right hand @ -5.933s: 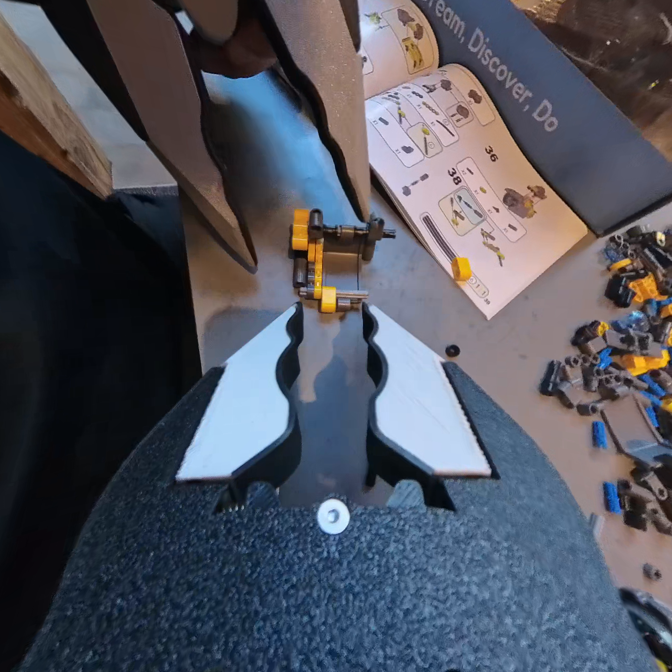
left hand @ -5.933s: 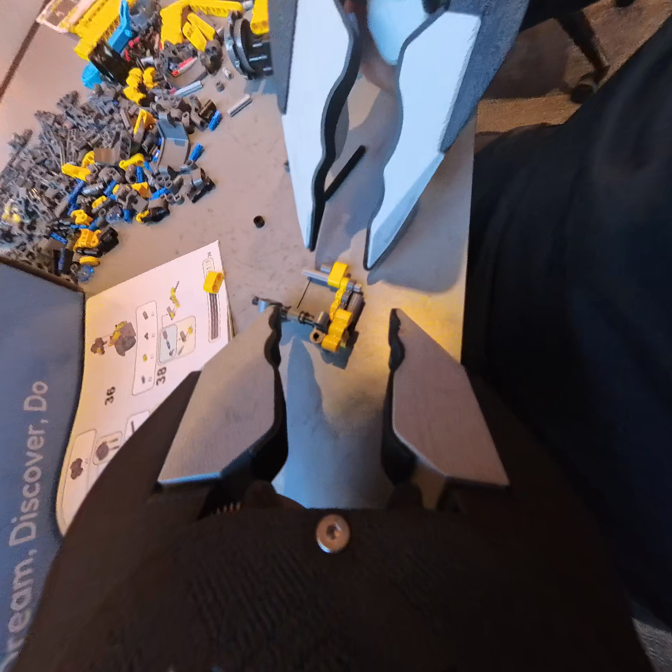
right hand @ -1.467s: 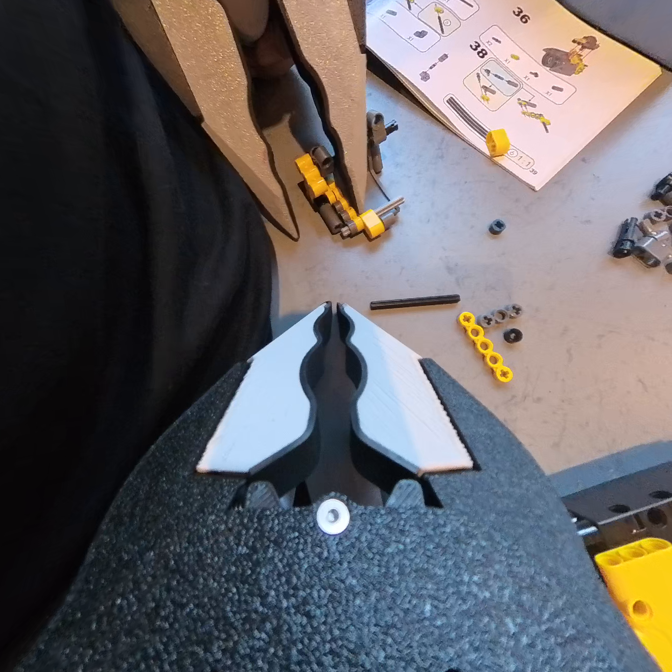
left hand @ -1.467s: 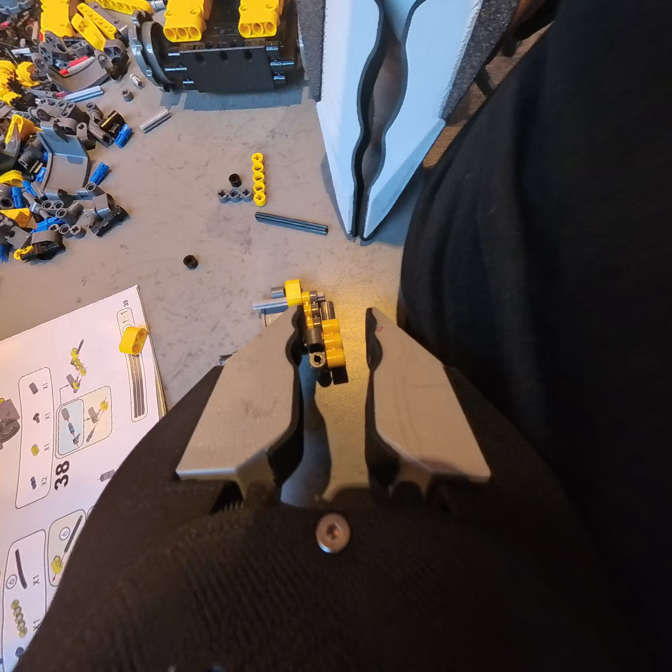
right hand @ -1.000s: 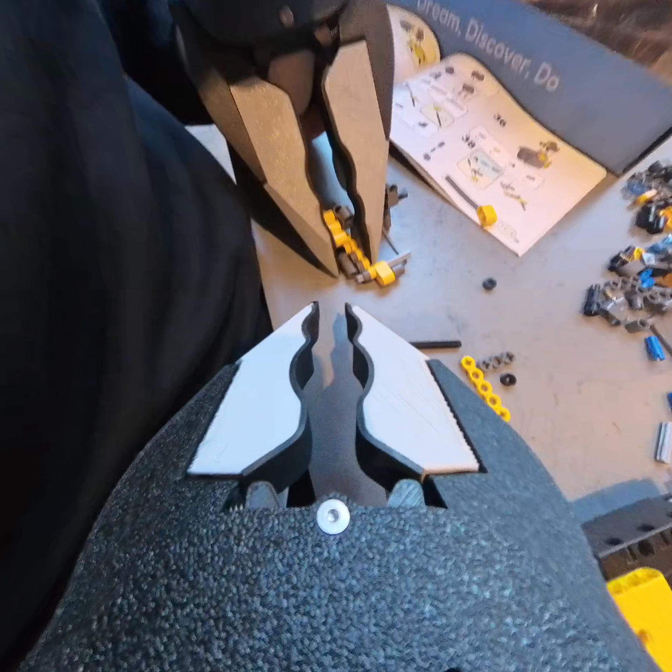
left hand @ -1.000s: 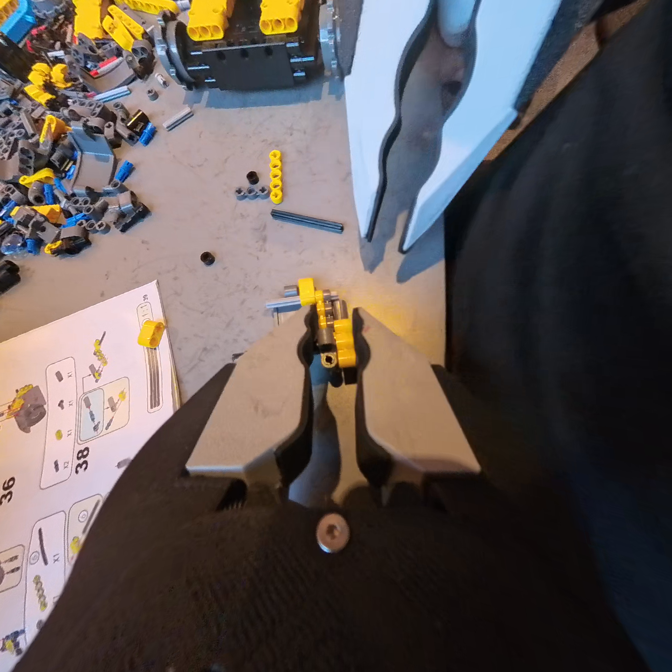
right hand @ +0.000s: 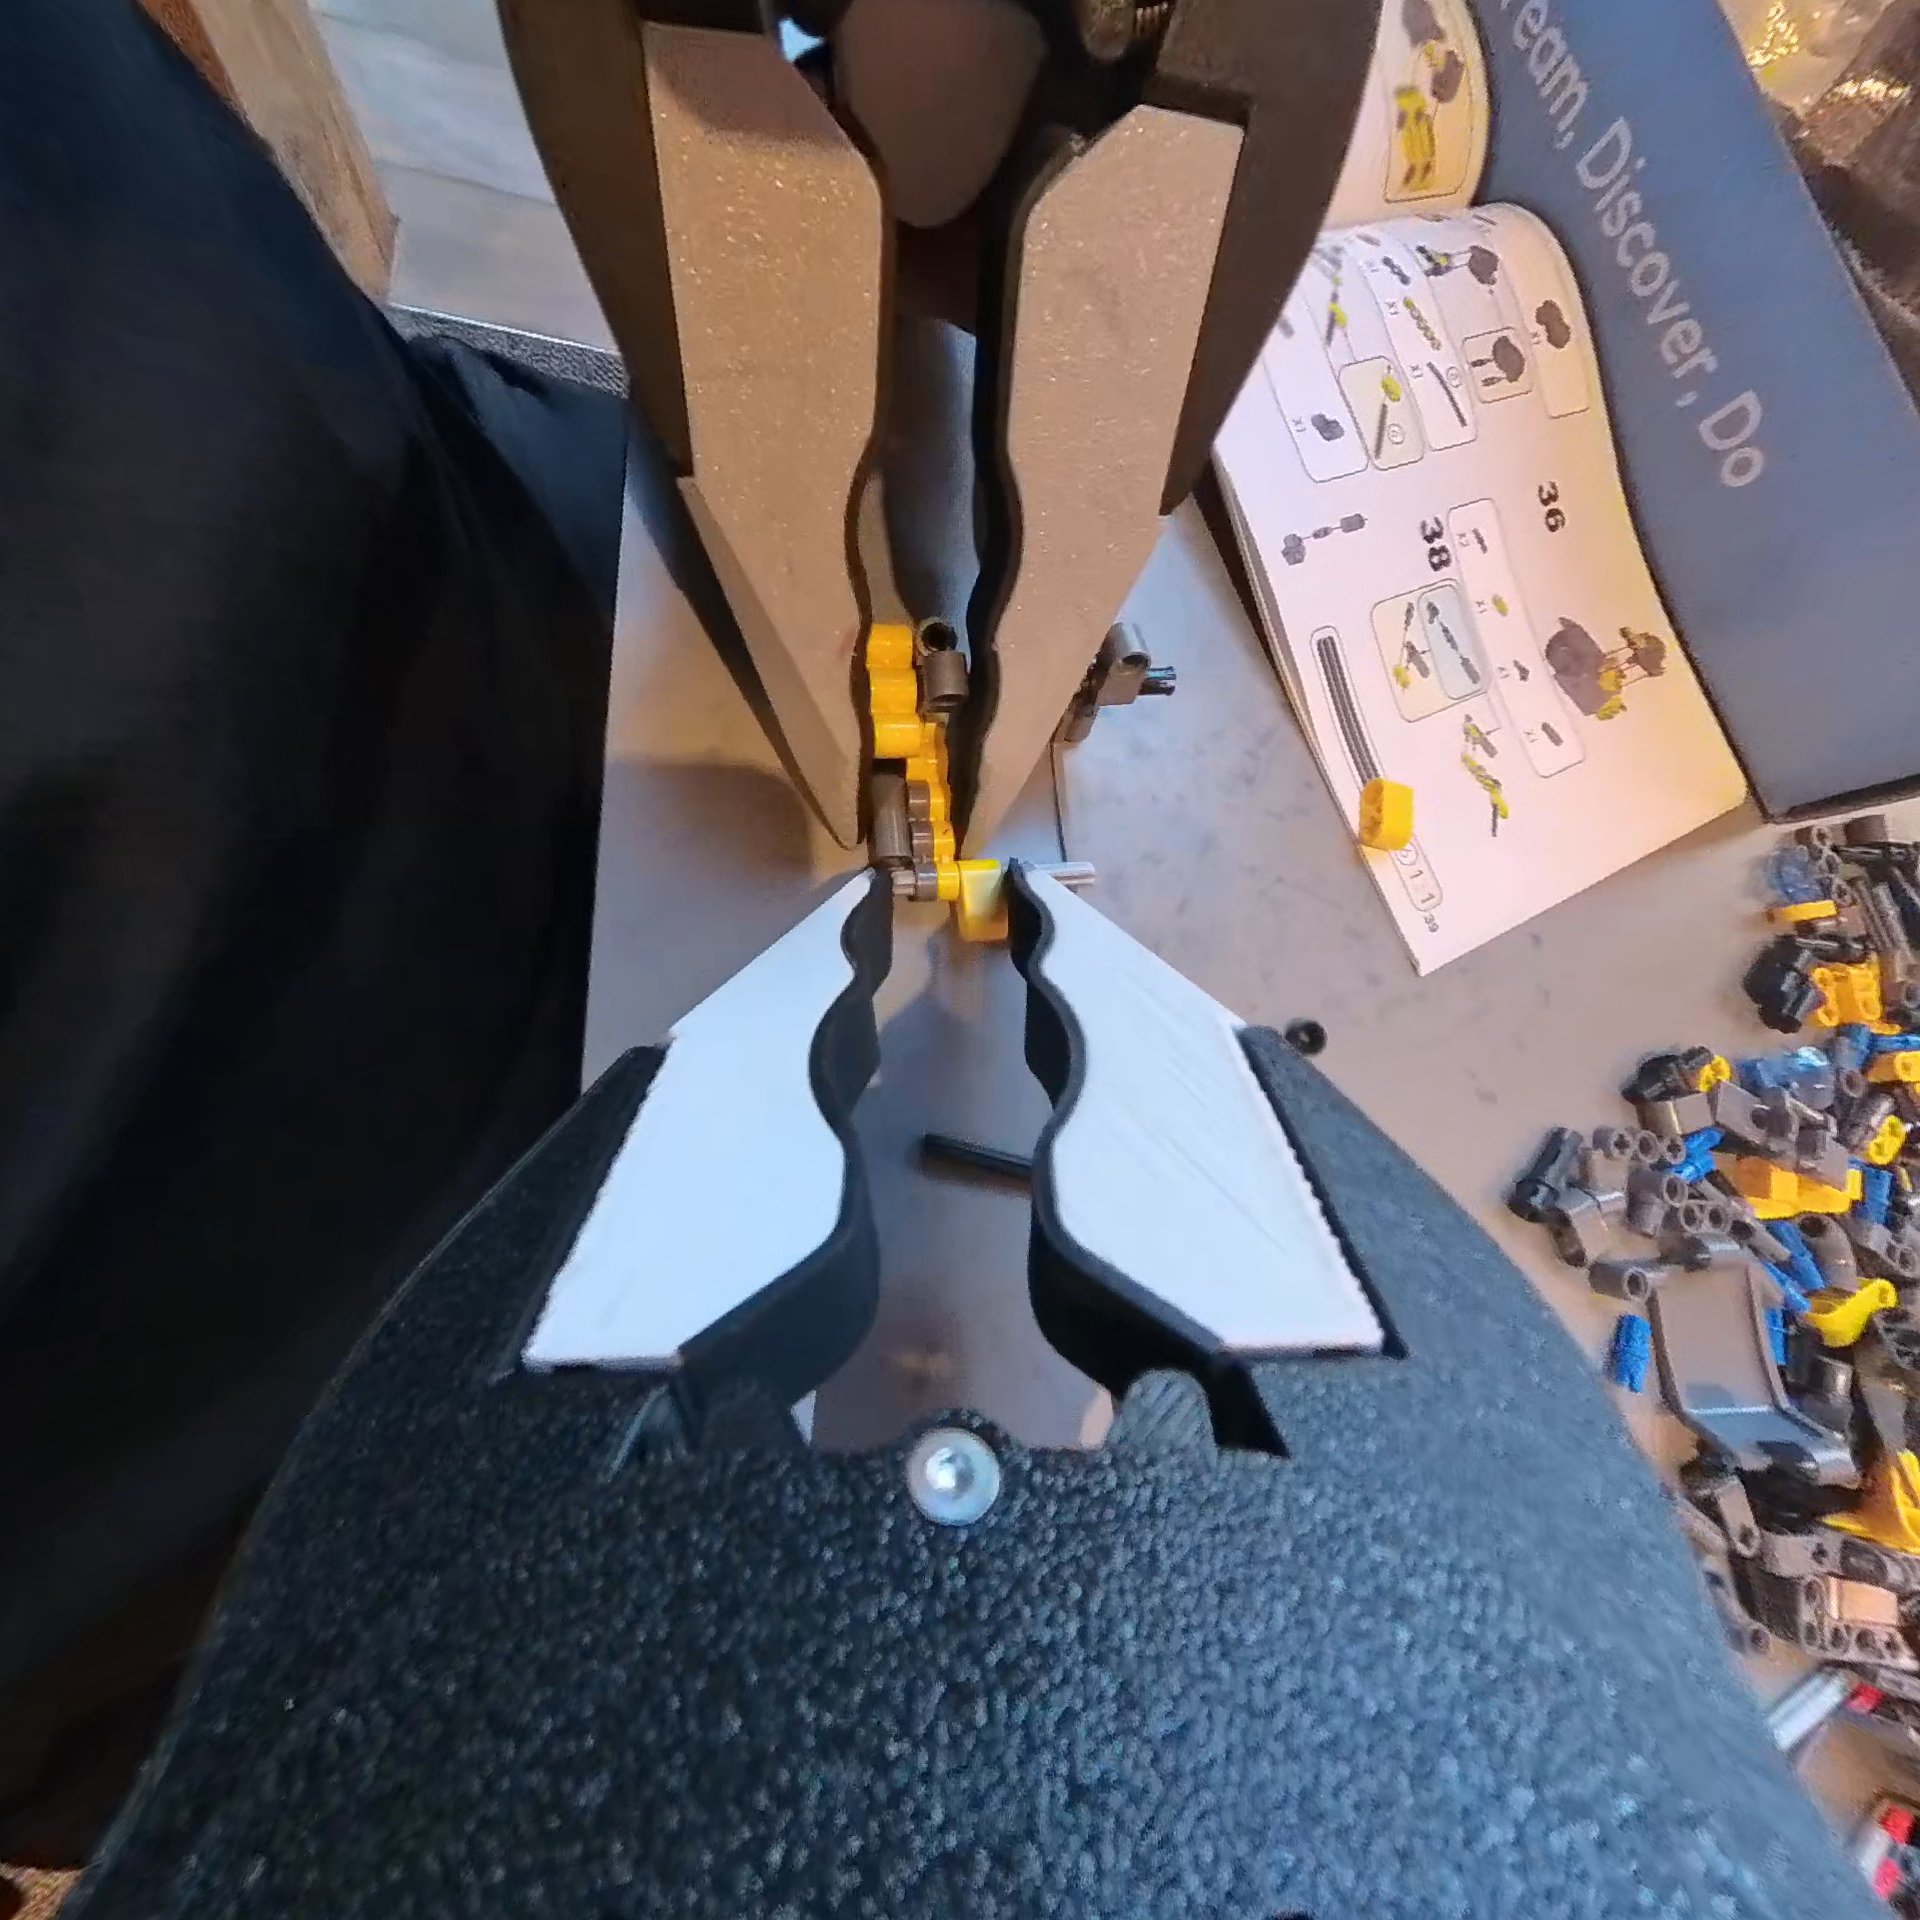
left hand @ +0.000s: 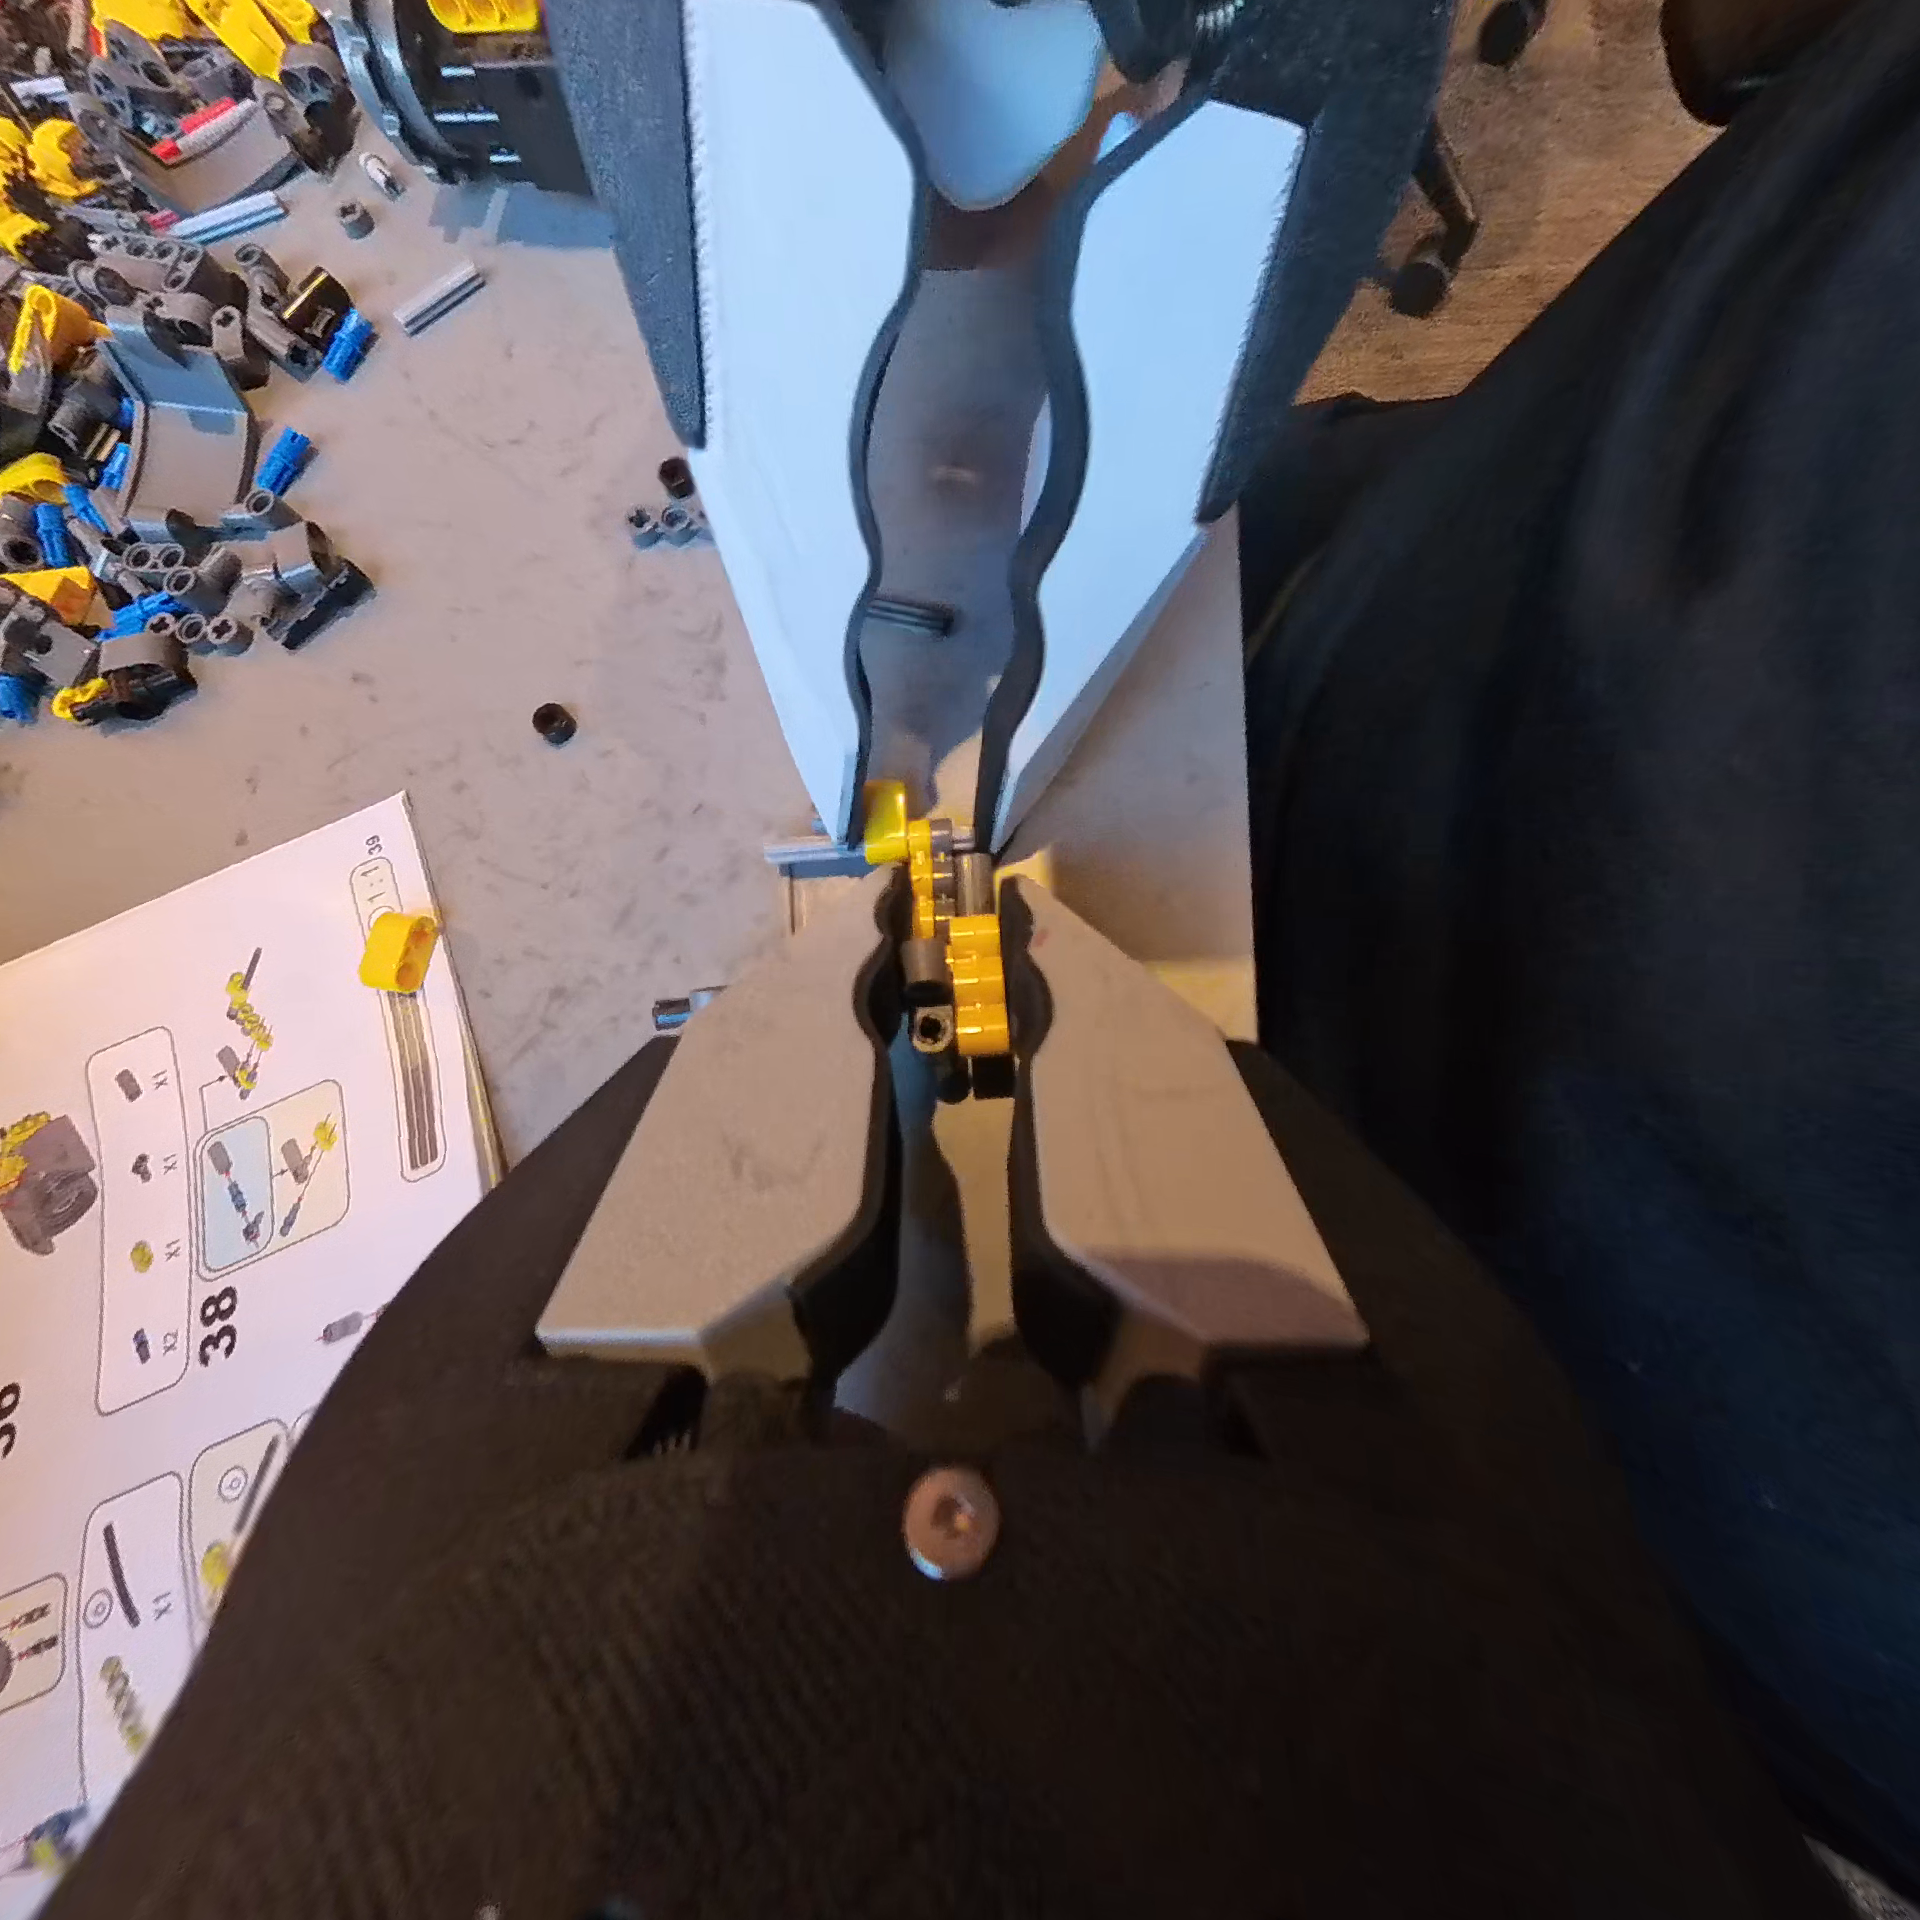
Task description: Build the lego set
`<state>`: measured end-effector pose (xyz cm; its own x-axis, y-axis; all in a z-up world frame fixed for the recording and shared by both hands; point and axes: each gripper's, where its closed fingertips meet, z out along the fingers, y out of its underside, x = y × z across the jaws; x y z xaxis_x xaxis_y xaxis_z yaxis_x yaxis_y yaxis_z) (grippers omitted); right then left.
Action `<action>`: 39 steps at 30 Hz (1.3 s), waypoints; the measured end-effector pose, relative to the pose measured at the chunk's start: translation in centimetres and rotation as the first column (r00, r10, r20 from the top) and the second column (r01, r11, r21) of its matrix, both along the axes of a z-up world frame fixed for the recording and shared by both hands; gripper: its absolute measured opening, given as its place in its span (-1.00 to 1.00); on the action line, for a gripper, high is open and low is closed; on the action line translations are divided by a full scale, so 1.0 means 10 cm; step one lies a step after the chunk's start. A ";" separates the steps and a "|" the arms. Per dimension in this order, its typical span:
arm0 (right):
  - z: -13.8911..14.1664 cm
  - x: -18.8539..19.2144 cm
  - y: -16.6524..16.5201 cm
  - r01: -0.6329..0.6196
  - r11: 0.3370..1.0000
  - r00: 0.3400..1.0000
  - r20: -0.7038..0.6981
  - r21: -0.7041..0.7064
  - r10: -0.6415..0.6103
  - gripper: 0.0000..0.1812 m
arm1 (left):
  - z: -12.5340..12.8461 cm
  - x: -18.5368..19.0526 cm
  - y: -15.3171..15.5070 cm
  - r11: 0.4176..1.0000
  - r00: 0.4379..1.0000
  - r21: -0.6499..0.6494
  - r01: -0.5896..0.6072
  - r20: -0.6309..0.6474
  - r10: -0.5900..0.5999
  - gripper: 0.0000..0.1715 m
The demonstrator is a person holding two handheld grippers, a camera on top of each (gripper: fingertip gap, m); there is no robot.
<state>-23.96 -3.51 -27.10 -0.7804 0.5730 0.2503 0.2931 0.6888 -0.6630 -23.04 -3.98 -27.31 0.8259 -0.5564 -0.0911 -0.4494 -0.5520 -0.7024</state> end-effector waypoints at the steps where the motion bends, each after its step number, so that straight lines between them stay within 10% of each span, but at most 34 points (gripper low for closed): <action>1: 0.00 -0.01 -0.01 0.002 1.000 1.000 0.008 0.002 -0.002 -0.76 | 0.00 -0.01 -0.01 1.000 1.000 -0.001 -0.002 0.000 0.002 -0.82; 17: 0.01 -0.09 -0.25 0.081 0.975 0.987 0.151 -0.207 -0.050 -0.81 | 0.01 -0.10 -0.23 0.999 1.000 0.048 0.003 -0.017 -0.003 -0.82; 25: 0.00 -0.11 -0.25 0.002 0.983 0.996 -0.088 0.184 0.014 -0.80 | 0.01 -0.12 -0.26 0.998 1.000 0.058 0.003 -0.031 -0.002 -0.82; 28: 0.01 -0.09 -0.33 0.061 0.992 0.994 0.101 -0.114 -0.050 -0.81 | 0.01 -0.10 -0.32 0.998 0.999 0.056 0.039 -0.025 -0.038 -0.83; 39: 0.01 -0.14 -0.34 0.126 0.984 0.991 0.048 -0.129 -0.121 -0.81 | 0.01 -0.14 -0.32 0.998 0.999 0.062 0.003 -0.043 -0.001 -0.83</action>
